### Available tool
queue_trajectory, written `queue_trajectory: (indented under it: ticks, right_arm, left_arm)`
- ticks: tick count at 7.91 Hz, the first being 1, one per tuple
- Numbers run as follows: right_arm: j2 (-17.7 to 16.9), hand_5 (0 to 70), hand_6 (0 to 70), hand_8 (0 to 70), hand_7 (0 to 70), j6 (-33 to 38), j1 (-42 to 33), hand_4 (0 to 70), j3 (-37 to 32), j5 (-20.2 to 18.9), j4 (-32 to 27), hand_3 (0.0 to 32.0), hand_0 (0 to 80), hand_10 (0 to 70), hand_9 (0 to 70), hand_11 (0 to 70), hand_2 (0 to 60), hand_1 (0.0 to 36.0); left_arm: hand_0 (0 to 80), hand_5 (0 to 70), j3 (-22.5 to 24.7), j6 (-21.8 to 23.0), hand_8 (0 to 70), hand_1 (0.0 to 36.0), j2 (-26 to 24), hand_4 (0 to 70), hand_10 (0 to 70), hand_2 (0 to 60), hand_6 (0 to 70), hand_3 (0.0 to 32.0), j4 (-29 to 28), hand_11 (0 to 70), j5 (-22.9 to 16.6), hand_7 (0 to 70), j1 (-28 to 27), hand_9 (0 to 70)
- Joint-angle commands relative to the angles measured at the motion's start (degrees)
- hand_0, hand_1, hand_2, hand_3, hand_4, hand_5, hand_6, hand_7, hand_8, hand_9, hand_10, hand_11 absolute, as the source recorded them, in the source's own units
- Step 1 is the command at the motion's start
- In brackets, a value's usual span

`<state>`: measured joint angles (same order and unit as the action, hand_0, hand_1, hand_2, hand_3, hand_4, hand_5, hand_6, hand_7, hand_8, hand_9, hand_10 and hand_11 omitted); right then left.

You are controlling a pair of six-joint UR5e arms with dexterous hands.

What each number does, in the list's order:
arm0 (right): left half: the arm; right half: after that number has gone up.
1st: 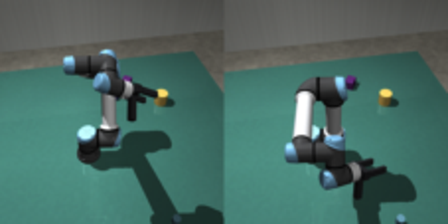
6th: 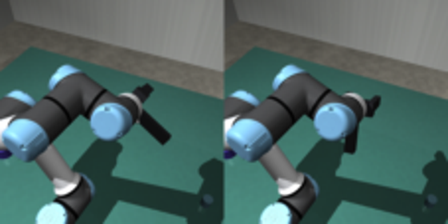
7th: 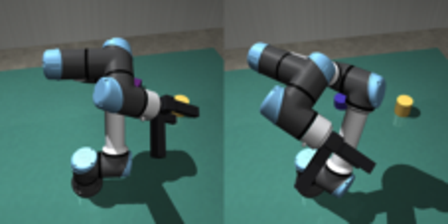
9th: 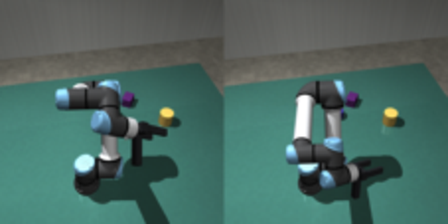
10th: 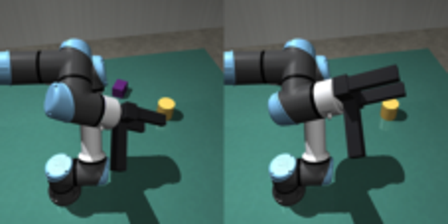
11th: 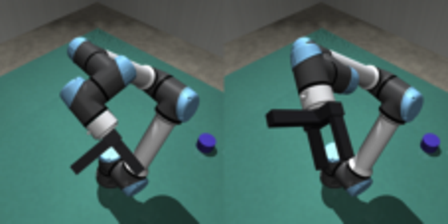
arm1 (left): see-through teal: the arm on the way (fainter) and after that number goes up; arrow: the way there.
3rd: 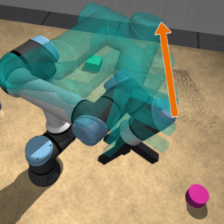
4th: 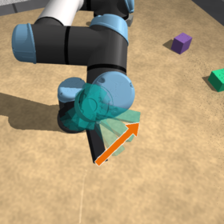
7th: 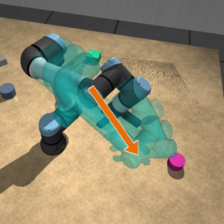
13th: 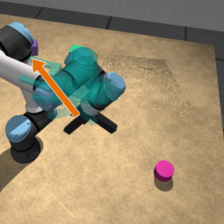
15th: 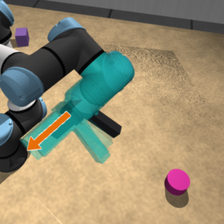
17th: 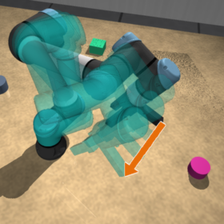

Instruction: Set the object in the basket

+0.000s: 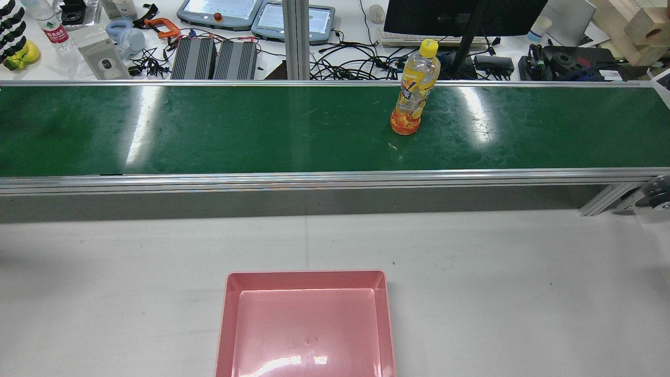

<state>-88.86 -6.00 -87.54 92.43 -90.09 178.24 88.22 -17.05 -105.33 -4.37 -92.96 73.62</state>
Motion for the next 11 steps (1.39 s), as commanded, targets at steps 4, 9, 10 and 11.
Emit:
queue_trajectory:
  ticks: [4,9,10,11]
  right_arm:
    - [0.0,0.0,0.0,0.0,0.0,0.0,0.0,0.0,-0.1,0.0,0.0,0.0,0.0,0.0,0.0,0.0,0.0,0.0]
    - [0.0,0.0,0.0,0.0,0.0,-0.1,0.0,0.0,0.0,0.0,0.0,0.0,0.0,0.0,0.0,0.0,0.0,0.0]
    - [0.0,0.0,0.0,0.0,0.0,0.0,0.0,0.0,-0.1,0.0,0.0,0.0,0.0,0.0,0.0,0.0,0.0,0.0]
    - [0.0,0.0,0.0,0.0,0.0,0.0,0.0,0.0,0.0,0.0,0.0,0.0,0.0,0.0,0.0,0.0,0.0,0.0]
  left_arm:
    - [62.0,0.2,0.9,0.3,0.0,10.6,-0.4,0.0,0.0,0.0,0.0,1.8,1.1,0.0,4.2,0.0,-2.4,0.0]
    - [63.3,2.5,5.2,-0.3,0.0,11.4,-1.1,0.0,0.0,0.0,0.0,1.6,8.0,0.0,11.7,0.0,-10.4,0.0]
    - [63.3,1.8,6.0,-0.3,0.0,11.4,-1.0,0.0,0.0,0.0,0.0,1.8,8.4,0.0,12.5,0.0,-10.5,0.0]
    - [63.4,0.1,7.4,-0.3,0.0,11.4,-0.9,0.0,0.0,0.0,0.0,2.6,8.5,0.0,14.8,0.0,-11.1,0.0]
